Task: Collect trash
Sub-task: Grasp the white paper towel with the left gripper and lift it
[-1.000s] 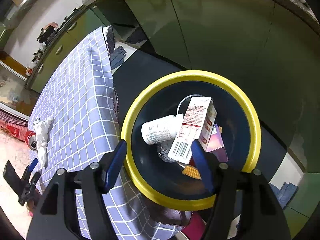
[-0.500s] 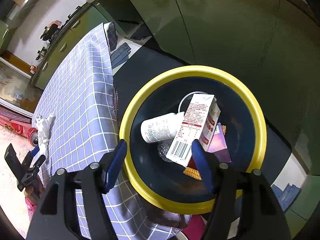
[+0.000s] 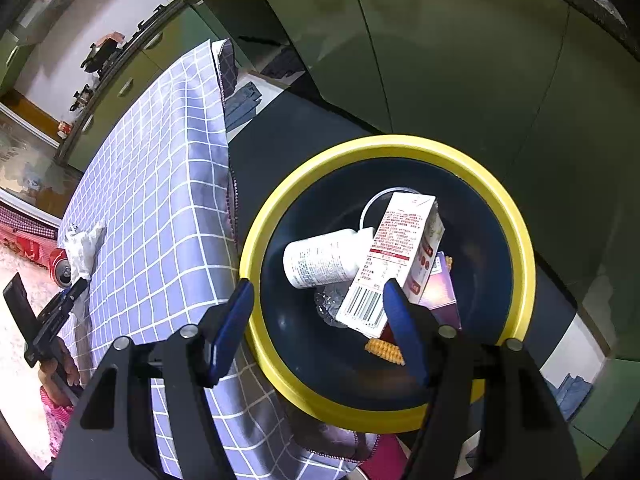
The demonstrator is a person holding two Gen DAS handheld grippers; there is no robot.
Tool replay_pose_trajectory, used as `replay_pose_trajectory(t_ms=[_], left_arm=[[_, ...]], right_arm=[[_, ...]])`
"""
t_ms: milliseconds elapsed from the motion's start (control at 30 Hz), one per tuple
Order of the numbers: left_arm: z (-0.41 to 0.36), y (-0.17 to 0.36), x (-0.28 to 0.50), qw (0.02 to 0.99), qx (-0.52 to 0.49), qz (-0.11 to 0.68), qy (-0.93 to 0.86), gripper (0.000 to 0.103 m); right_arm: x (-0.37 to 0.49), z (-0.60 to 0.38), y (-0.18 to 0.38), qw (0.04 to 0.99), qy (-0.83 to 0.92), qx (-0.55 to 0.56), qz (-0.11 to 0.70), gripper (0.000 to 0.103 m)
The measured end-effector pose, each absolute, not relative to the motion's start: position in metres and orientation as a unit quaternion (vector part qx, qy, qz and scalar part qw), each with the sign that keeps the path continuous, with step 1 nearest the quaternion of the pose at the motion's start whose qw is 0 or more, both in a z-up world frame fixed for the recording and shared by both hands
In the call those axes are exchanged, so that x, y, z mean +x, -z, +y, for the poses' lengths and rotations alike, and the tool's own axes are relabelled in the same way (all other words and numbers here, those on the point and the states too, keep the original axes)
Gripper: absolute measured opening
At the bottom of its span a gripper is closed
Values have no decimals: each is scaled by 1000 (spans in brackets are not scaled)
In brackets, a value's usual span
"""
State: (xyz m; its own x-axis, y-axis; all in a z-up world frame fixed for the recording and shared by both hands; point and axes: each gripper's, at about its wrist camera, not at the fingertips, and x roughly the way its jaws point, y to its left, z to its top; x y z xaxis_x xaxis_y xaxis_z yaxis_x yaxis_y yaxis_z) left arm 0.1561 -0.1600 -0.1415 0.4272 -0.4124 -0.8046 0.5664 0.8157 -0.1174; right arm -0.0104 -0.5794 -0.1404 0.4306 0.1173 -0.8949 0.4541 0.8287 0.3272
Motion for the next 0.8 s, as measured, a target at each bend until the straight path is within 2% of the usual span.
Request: replay_pose_trajectory(t_ms=[267, 800], left_arm=[[-159, 123, 132, 854, 109, 419, 289, 12], [-190, 46, 59, 855, 131, 348, 362, 12]], right_arm=[[-10, -577, 140, 801, 104, 269, 524, 64], [-20, -584, 132, 808, 107, 271, 512, 64]])
